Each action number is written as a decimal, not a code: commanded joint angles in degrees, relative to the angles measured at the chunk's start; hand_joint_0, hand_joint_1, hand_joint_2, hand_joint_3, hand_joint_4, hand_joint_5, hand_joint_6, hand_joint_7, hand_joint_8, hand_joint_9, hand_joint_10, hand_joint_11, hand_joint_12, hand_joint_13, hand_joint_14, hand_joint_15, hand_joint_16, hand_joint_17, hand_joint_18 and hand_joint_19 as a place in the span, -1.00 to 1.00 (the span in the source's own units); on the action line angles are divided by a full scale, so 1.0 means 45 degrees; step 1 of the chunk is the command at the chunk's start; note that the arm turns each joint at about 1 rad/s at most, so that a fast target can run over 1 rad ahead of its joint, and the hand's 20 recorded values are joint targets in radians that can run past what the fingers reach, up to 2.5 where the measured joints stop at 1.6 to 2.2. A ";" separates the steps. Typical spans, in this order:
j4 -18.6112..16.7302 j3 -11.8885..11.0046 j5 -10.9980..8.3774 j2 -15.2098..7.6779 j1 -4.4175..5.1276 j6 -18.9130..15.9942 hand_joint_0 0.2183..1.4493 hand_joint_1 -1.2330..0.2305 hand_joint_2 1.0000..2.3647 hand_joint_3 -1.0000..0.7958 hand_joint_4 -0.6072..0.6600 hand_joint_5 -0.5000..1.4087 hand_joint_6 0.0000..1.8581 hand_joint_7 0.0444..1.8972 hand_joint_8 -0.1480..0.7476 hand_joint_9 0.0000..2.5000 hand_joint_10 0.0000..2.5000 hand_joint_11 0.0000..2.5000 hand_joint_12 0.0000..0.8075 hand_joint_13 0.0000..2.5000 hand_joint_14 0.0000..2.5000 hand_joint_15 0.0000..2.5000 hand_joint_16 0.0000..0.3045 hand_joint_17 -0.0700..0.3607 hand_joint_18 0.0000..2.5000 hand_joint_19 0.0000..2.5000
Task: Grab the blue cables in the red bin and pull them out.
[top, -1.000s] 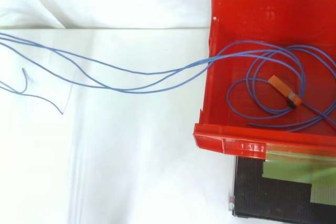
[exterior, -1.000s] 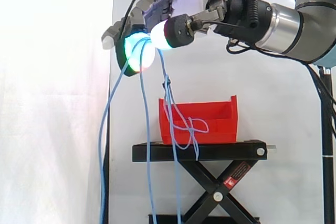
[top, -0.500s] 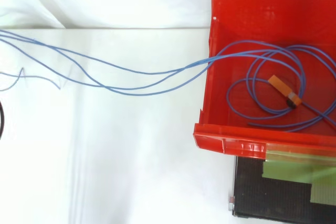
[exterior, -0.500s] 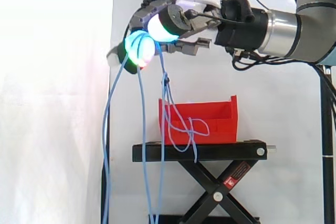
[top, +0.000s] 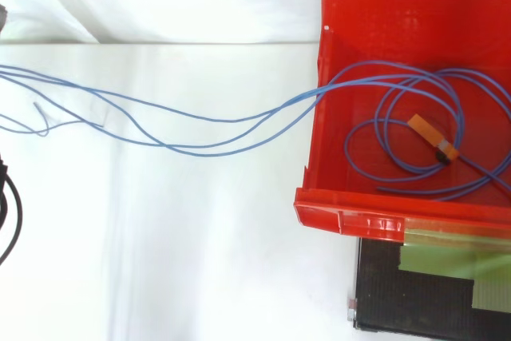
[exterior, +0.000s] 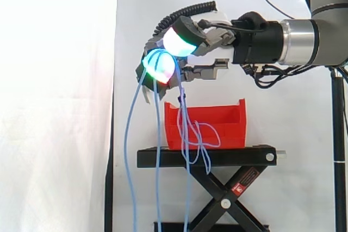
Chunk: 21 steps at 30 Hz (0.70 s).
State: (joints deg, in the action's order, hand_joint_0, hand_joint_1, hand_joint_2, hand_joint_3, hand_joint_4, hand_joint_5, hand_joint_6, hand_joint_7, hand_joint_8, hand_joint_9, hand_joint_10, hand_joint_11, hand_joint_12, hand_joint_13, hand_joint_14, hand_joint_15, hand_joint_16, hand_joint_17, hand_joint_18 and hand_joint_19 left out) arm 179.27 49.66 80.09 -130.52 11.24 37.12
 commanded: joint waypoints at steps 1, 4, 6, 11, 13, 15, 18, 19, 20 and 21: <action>0.0123 0.0000 -0.0005 0.0000 0.0002 -0.0036 0.11 -0.39 -1.00 -1.00 0.22 0.59 -0.91 -0.17 -0.08 -0.15 -0.98 -0.40 -0.16 -0.18 -0.98 -0.29 -0.76 -0.30 -0.52 -0.39; 0.0123 0.0000 -0.0005 0.0000 0.0002 -0.0036 0.11 -0.39 -1.00 -1.00 0.21 0.59 -0.91 -0.17 -0.08 -0.14 -0.98 -0.37 -0.15 -0.12 -0.98 -0.20 -0.76 -0.30 -0.48 -0.36; 0.0123 0.0000 -0.0005 0.0000 0.0002 -0.0036 0.11 -0.39 -1.00 -1.00 0.22 0.58 -0.91 -0.17 -0.08 -0.14 -0.98 -0.36 -0.15 -0.09 -0.98 -0.16 -0.76 -0.30 -0.47 -0.34; 0.0143 0.0000 -0.0005 0.0000 0.0002 -0.0056 0.11 -0.40 -1.00 -1.00 0.23 0.58 -0.91 -0.17 -0.08 -0.13 -0.98 -0.36 -0.15 0.01 -0.98 0.01 -0.76 -0.29 -0.40 -0.27; 0.0143 0.0000 -0.0005 0.0000 0.0002 -0.0056 0.11 -0.40 -1.00 -1.00 0.21 0.58 -0.91 -0.18 -0.08 -0.13 -0.98 -0.36 -0.17 0.05 -0.99 0.08 -0.76 -0.29 -0.37 -0.25; 0.0143 0.0000 -0.0005 0.0000 0.0002 -0.0056 0.11 -0.40 -1.00 -1.00 0.22 0.58 -0.91 -0.18 -0.08 -0.13 -0.98 -0.36 -0.17 0.08 -0.99 0.15 -0.75 -0.28 -0.33 -0.21; 0.0143 0.0000 -0.0005 0.0000 0.0002 -0.0056 0.11 -0.40 -1.00 -1.00 0.21 0.58 -0.91 -0.18 -0.07 -0.13 -0.98 -0.35 -0.19 0.12 -0.85 0.20 -0.74 -0.27 -0.26 -0.15; 0.0143 0.0000 -0.0005 0.0000 0.0002 -0.0056 0.11 -0.40 -1.00 -1.00 0.22 0.58 -0.91 -0.18 -0.07 -0.12 -0.98 -0.35 -0.20 0.11 -0.81 0.20 -0.75 -0.27 -0.25 -0.14; 0.0143 0.0020 -0.0005 0.0000 0.0002 -0.0056 0.11 -0.40 -1.00 -1.00 0.22 0.58 -0.91 -0.18 -0.07 -0.11 -0.98 -0.33 -0.20 0.09 -0.67 0.14 -0.74 -0.27 -0.23 -0.13; 0.0143 0.0000 -0.0005 0.0000 0.0002 -0.0056 0.11 -0.40 -1.00 -1.00 0.22 0.58 -0.91 -0.18 -0.08 -0.11 -0.98 -0.33 -0.21 0.09 -0.63 0.12 -0.74 -0.27 -0.23 -0.13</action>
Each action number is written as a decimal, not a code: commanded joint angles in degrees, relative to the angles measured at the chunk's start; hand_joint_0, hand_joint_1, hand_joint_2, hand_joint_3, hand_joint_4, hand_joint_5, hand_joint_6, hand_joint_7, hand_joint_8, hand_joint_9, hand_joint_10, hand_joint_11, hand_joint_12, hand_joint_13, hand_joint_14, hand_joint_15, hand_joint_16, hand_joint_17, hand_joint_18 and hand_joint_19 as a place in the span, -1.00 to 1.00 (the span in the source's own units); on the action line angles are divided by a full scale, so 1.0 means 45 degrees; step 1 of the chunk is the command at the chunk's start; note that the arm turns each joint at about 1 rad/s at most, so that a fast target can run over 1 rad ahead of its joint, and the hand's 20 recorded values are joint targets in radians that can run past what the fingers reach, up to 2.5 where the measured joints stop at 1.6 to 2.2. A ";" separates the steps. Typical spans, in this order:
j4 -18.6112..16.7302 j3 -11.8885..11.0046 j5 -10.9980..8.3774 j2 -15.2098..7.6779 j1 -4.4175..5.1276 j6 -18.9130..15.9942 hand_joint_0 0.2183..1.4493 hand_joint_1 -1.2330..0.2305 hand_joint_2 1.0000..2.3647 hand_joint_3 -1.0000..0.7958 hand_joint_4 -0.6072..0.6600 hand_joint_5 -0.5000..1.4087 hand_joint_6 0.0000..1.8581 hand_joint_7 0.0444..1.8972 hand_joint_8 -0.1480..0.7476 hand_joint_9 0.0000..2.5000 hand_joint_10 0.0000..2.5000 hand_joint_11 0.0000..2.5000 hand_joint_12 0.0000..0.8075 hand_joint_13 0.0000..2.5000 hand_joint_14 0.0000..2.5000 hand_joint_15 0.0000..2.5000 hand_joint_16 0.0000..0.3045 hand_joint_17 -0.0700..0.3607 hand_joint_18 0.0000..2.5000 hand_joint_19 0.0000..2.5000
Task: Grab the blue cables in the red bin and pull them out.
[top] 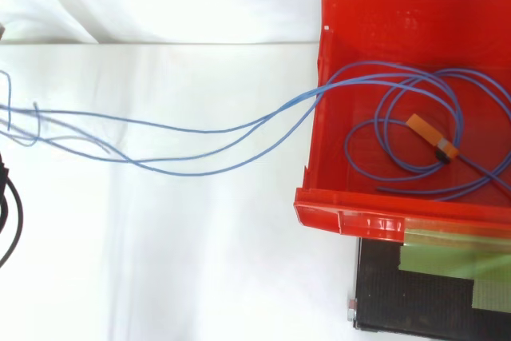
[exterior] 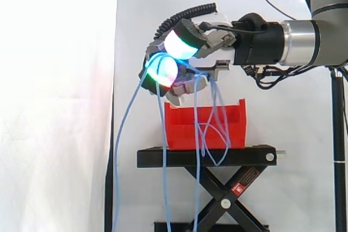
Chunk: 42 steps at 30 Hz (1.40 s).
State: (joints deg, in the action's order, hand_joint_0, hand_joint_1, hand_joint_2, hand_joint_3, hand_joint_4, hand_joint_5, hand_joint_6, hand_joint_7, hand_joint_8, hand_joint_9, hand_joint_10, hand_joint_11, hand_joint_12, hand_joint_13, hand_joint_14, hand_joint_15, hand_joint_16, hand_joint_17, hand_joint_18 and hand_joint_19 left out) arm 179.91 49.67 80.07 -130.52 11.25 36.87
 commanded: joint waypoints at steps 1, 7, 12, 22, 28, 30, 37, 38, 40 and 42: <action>0.0000 -0.0002 0.0000 0.0001 0.0000 0.0000 0.11 -0.40 -1.00 -1.00 0.22 0.58 -0.91 -0.18 -0.07 -0.10 -0.98 -0.32 -0.21 0.08 -0.54 0.10 -0.74 -0.27 -0.22 -0.11; 0.0000 -0.0002 0.0000 0.0001 0.0000 0.0000 0.06 -0.38 -1.00 -1.00 0.24 0.57 -0.91 -0.18 -0.06 -0.05 -0.98 -0.24 -0.21 0.06 -0.20 -0.05 -0.74 -0.27 -0.20 -0.11; 0.0000 -0.0002 0.0000 0.0040 0.0000 0.0000 0.03 -0.37 -1.00 -1.00 0.26 0.57 -0.90 -0.18 -0.07 -0.06 -0.98 -0.26 -0.21 0.06 -0.19 -0.05 -0.75 -0.27 -0.25 -0.13; 0.0000 -0.0002 0.0000 0.0059 0.0000 0.0000 -0.03 -0.35 -1.00 -1.00 0.27 0.56 -0.90 -0.20 -0.06 -0.07 -0.98 -0.26 -0.18 0.05 -0.18 -0.06 -0.74 -0.26 -0.26 -0.14; 0.0000 -0.0002 0.0000 0.0157 0.0000 0.0019 -0.07 -0.33 -1.00 -1.00 0.28 0.56 -0.90 -0.19 -0.05 -0.06 -0.98 -0.26 -0.19 0.05 -0.17 -0.07 -0.73 -0.25 -0.25 -0.15; 0.0000 -0.0002 0.0000 0.0157 0.0000 0.0000 -0.08 -0.32 -1.00 -1.00 0.28 0.56 -0.90 -0.20 -0.05 -0.06 -0.98 -0.26 -0.19 0.06 -0.16 -0.08 -0.73 -0.25 -0.25 -0.15; 0.0000 -0.0002 0.0000 0.0177 -0.0020 0.0000 -0.14 -0.28 -1.00 -1.00 0.32 0.56 -0.91 -0.20 -0.03 -0.06 -0.98 -0.27 -0.15 0.07 -0.13 -0.10 -0.72 -0.23 -0.24 -0.16; 0.0000 0.0018 0.0000 0.0177 -0.0020 0.0000 -0.14 -0.28 -1.00 -1.00 0.32 0.56 -0.91 -0.19 -0.03 -0.06 -0.98 -0.27 -0.15 0.07 -0.13 -0.10 -0.72 -0.23 -0.24 -0.16; 0.0000 -0.0002 0.0000 0.0177 0.0000 0.0000 -0.14 -0.27 -1.00 -1.00 0.32 0.56 -0.91 -0.20 -0.03 -0.05 -0.98 -0.26 -0.15 0.07 -0.14 -0.08 -0.72 -0.23 -0.24 -0.16; 0.0000 -0.0002 0.0000 0.0177 0.0000 0.0000 -0.15 -0.27 -1.00 -1.00 0.32 0.56 -0.91 -0.19 -0.03 -0.05 -0.98 -0.25 -0.14 0.07 -0.15 -0.09 -0.71 -0.22 -0.24 -0.17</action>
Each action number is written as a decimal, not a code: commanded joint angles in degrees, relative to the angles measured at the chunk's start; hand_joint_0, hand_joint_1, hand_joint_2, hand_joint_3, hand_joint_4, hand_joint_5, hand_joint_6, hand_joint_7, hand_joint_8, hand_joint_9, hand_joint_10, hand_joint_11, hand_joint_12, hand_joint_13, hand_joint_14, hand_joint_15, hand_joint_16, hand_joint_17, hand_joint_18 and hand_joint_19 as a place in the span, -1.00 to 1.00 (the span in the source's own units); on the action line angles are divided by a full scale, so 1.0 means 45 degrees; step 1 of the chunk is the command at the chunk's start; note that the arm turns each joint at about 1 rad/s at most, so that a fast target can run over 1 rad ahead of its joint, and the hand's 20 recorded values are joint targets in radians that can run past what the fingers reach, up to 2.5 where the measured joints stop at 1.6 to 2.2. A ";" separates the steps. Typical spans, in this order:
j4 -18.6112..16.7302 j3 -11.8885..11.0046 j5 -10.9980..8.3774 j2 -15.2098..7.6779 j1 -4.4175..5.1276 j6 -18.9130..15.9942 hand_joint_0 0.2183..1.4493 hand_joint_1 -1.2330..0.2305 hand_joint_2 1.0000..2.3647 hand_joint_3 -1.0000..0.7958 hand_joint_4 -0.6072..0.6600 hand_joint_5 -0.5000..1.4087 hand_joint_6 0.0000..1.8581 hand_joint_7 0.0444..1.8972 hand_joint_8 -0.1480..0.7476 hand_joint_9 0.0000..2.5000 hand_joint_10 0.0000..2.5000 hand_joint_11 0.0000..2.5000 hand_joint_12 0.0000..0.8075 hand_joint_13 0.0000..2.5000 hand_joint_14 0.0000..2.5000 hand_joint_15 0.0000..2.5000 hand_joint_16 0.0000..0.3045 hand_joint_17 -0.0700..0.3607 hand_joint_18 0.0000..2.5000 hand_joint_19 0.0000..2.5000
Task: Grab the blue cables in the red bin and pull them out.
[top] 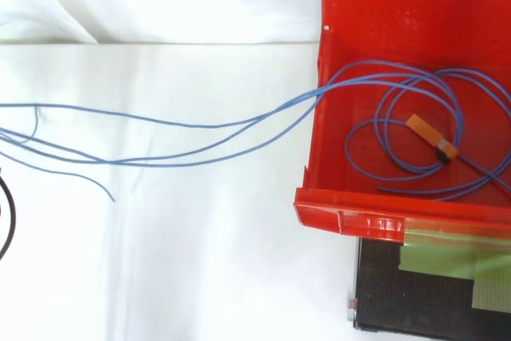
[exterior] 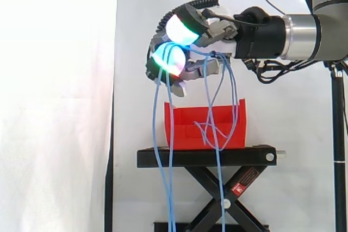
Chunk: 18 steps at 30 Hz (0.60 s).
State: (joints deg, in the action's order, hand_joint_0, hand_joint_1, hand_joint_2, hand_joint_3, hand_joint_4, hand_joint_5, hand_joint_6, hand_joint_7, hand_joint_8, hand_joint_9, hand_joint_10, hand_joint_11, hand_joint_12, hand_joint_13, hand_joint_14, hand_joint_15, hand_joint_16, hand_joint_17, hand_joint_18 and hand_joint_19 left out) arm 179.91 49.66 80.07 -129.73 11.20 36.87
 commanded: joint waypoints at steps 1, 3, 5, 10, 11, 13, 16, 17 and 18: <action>0.0000 0.0018 0.0000 0.0001 -0.0009 0.0000 -0.15 -0.27 -1.00 -1.00 0.31 0.56 -0.91 -0.20 -0.02 -0.05 -0.98 -0.23 -0.12 0.07 -0.16 -0.09 -0.72 -0.22 -0.24 -0.16; 0.0000 -0.0001 0.0000 0.0020 0.0010 0.0000 -0.15 -0.27 -1.00 -1.00 0.32 0.56 -0.91 -0.20 -0.03 -0.03 -0.98 -0.18 -0.15 0.06 -0.17 -0.08 -0.72 -0.22 -0.24 -0.16; 0.0000 -0.0001 0.0000 0.0001 0.0010 0.0000 -0.15 -0.27 -1.00 -1.00 0.31 0.56 -0.91 -0.20 -0.02 -0.01 -0.98 -0.13 -0.14 0.06 -0.17 -0.08 -0.72 -0.22 -0.24 -0.16; 0.0000 -0.0001 0.0000 0.0001 0.0010 0.0000 -0.15 -0.27 -1.00 -1.00 0.31 0.55 -0.91 -0.20 -0.02 0.00 -0.98 -0.11 -0.16 0.07 -0.19 -0.09 -0.71 -0.22 -0.24 -0.16; 0.0000 -0.0001 0.0000 0.0001 0.0010 0.0000 -0.15 -0.27 -1.00 -1.00 0.32 0.55 -0.91 -0.20 -0.02 0.00 -0.98 -0.11 -0.14 0.06 -0.19 -0.08 -0.71 -0.22 -0.24 -0.16; 0.0000 -0.0001 0.0000 0.0001 0.0010 0.0000 -0.15 -0.28 -1.00 -1.00 0.32 0.55 -0.91 -0.20 -0.02 -0.01 -0.98 -0.11 -0.13 0.06 -0.19 -0.07 -0.72 -0.22 -0.25 -0.16; 0.0000 -0.0001 0.0000 0.0001 -0.0009 0.0000 -0.14 -0.28 -1.00 -1.00 0.32 0.55 -0.91 -0.20 -0.02 -0.01 -0.98 -0.11 -0.15 0.06 -0.21 -0.08 -0.72 -0.22 -0.25 -0.16; 0.0000 0.0018 0.0000 0.0001 -0.0009 0.0000 -0.14 -0.30 -1.00 -1.00 0.32 0.55 -0.91 -0.20 -0.02 -0.01 -0.98 -0.12 -0.16 0.06 -0.21 -0.07 -0.72 -0.23 -0.25 -0.16; 0.0000 -0.0001 0.0000 0.0001 0.0010 0.0000 -0.13 -0.31 -1.00 -1.00 0.32 0.55 -0.91 -0.20 -0.03 -0.01 -0.98 -0.11 -0.16 0.06 -0.21 -0.07 -0.72 -0.23 -0.25 -0.15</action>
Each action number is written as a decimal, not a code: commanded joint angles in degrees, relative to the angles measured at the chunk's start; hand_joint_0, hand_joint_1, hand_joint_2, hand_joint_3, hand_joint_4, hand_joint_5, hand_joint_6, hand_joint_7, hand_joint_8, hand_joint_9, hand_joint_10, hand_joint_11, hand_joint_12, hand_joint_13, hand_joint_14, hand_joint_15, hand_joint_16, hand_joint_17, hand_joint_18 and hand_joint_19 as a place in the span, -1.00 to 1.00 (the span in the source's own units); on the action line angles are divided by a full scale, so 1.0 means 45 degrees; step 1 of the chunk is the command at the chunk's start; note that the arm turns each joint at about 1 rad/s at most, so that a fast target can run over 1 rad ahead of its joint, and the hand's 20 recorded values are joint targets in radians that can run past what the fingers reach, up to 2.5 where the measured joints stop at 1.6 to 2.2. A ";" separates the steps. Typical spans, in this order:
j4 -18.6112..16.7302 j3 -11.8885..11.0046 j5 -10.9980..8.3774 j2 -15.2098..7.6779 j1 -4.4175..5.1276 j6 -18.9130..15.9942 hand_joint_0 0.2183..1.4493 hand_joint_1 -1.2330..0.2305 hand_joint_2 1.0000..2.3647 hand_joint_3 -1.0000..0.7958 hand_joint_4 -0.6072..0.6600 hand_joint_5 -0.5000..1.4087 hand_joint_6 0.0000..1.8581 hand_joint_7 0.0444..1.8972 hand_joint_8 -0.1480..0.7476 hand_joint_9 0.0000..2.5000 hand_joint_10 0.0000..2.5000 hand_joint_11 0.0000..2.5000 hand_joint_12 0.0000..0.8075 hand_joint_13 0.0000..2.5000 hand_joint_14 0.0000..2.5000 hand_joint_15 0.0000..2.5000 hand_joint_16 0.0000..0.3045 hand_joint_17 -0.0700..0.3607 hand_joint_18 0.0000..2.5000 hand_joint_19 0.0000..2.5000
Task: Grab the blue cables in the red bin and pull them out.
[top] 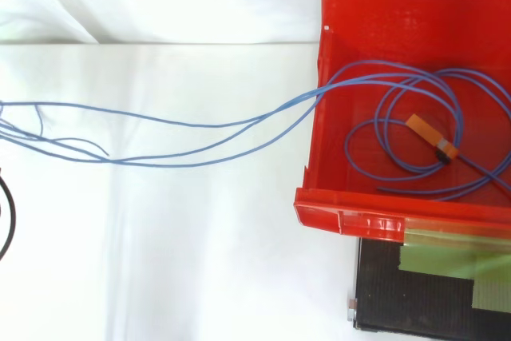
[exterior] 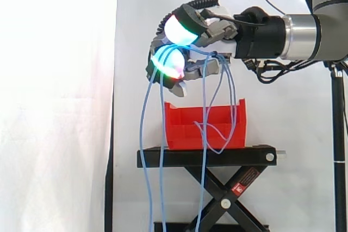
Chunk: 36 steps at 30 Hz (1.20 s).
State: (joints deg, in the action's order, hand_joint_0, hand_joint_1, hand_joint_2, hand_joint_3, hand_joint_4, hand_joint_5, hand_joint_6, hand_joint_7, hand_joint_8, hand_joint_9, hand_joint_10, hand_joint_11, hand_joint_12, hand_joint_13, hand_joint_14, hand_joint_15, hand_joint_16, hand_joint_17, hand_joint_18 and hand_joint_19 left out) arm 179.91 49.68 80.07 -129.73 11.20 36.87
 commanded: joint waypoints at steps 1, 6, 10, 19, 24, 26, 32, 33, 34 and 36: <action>0.0000 0.0015 0.0000 0.0000 0.0011 0.0000 -0.11 -0.32 -1.00 -1.00 0.31 0.55 -0.91 -0.20 -0.03 -0.01 -0.98 -0.11 -0.15 0.06 -0.22 -0.06 -0.72 -0.24 -0.26 -0.15; 0.0000 -0.0005 0.0019 0.0020 -0.0008 0.0000 -0.05 -0.39 -1.00 -1.00 0.31 0.55 -0.91 -0.19 -0.04 -0.01 -0.98 -0.11 -0.19 0.06 -0.25 -0.04 -0.73 -0.25 -0.27 -0.14; 0.0000 -0.0005 0.0019 0.0000 0.0011 0.0000 -0.02 -0.41 -1.00 -1.00 0.31 0.54 -0.90 -0.19 -0.05 -0.01 -0.98 -0.10 -0.20 0.06 -0.27 -0.03 -0.74 -0.26 -0.28 -0.14; 0.0000 -0.0005 0.0019 0.0020 0.0011 0.0000 0.05 -0.49 -1.00 -1.00 0.32 0.54 -0.88 -0.20 -0.06 -0.02 -0.98 -0.10 -0.21 0.06 -0.29 -0.01 -0.75 -0.27 -0.28 -0.14; 0.0000 -0.0005 0.0019 0.0000 -0.0008 0.0000 0.08 -0.52 -1.00 -1.00 0.36 0.51 -0.82 -0.24 -0.05 -0.02 -0.98 -0.08 -0.21 0.06 -0.28 -0.02 -0.75 -0.27 -0.29 -0.14; 0.0000 -0.0005 0.0019 0.0020 0.0011 0.0000 0.09 -0.54 -1.00 -1.00 0.38 0.48 -0.77 -0.27 -0.05 -0.04 -0.98 -0.09 -0.21 0.06 -0.28 -0.03 -0.74 -0.27 -0.30 -0.14; 0.0000 -0.0005 0.0019 0.0020 0.0011 0.0000 0.09 -0.57 -1.00 -1.00 0.40 0.46 -0.73 -0.31 -0.04 -0.06 -0.98 -0.09 -0.20 0.04 -0.25 -0.04 -0.74 -0.27 -0.31 -0.13; 0.0000 0.0015 0.0019 0.0000 -0.0008 0.0000 0.09 -0.58 -1.00 -1.00 0.40 0.46 -0.72 -0.31 -0.04 -0.06 -0.98 -0.08 -0.20 0.04 -0.25 -0.04 -0.74 -0.27 -0.31 -0.13; 0.0000 -0.0005 0.0019 0.0000 0.0011 0.0000 0.09 -0.58 -1.00 -1.00 0.40 0.45 -0.71 -0.32 -0.04 -0.06 -0.98 -0.08 -0.20 0.04 -0.24 -0.05 -0.74 -0.27 -0.31 -0.13; 0.0000 -0.0005 0.0019 0.0000 -0.0008 0.0000 0.09 -0.58 -1.00 -1.00 0.41 0.44 -0.69 -0.33 -0.05 -0.06 -0.98 -0.08 -0.19 0.03 -0.24 -0.05 -0.74 -0.27 -0.32 -0.13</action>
State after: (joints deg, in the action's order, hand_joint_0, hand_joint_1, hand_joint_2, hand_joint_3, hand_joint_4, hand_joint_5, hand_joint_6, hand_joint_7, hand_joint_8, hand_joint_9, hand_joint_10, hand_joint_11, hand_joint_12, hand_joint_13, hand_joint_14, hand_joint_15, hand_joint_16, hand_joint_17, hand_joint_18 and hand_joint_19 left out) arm 179.91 49.69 80.16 -129.71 11.20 36.87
